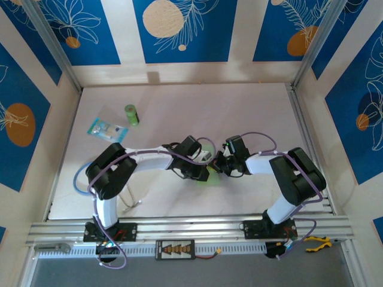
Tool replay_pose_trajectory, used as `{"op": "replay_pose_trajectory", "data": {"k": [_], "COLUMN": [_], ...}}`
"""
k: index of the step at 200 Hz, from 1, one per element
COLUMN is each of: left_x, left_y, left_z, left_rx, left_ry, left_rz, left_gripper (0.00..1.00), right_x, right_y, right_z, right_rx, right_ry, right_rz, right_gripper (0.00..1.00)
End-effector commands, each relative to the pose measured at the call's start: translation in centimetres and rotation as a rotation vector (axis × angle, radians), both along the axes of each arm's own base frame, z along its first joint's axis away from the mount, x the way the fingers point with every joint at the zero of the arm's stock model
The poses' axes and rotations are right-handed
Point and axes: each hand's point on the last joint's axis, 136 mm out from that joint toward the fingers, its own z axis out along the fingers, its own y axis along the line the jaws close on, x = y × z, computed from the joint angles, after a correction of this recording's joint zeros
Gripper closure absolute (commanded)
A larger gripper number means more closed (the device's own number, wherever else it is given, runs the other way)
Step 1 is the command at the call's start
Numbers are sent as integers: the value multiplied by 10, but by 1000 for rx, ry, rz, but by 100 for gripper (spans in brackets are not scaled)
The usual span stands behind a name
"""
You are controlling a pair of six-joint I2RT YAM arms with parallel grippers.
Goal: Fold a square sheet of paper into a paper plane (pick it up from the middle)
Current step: Fold the triangle a second time at the center of the table.
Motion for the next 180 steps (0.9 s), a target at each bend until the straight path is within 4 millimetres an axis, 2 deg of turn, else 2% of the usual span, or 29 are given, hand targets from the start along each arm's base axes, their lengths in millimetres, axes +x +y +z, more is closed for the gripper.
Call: {"op": "replay_pose_trajectory", "data": {"k": [1, 76, 124, 180], "left_x": [-3, -16, -26, -39], "left_y": [8, 20, 23, 39], "left_z": [-16, -27, -23, -21], "left_rx": [49, 53, 21, 43], "left_ry": [13, 51, 89, 104], "left_rz": [2, 23, 29, 22], "left_gripper": [90, 90, 88, 85], "right_x": [-20, -22, -23, -24], "right_y": [-15, -16, -17, -18], "right_z": [-22, -27, -30, -31], "right_rx": [-65, -74, -82, -91], "right_ry": [97, 107, 118, 121], "right_rz": [-22, -14, -13, -11], "right_gripper": [100, 100, 100, 100]}}
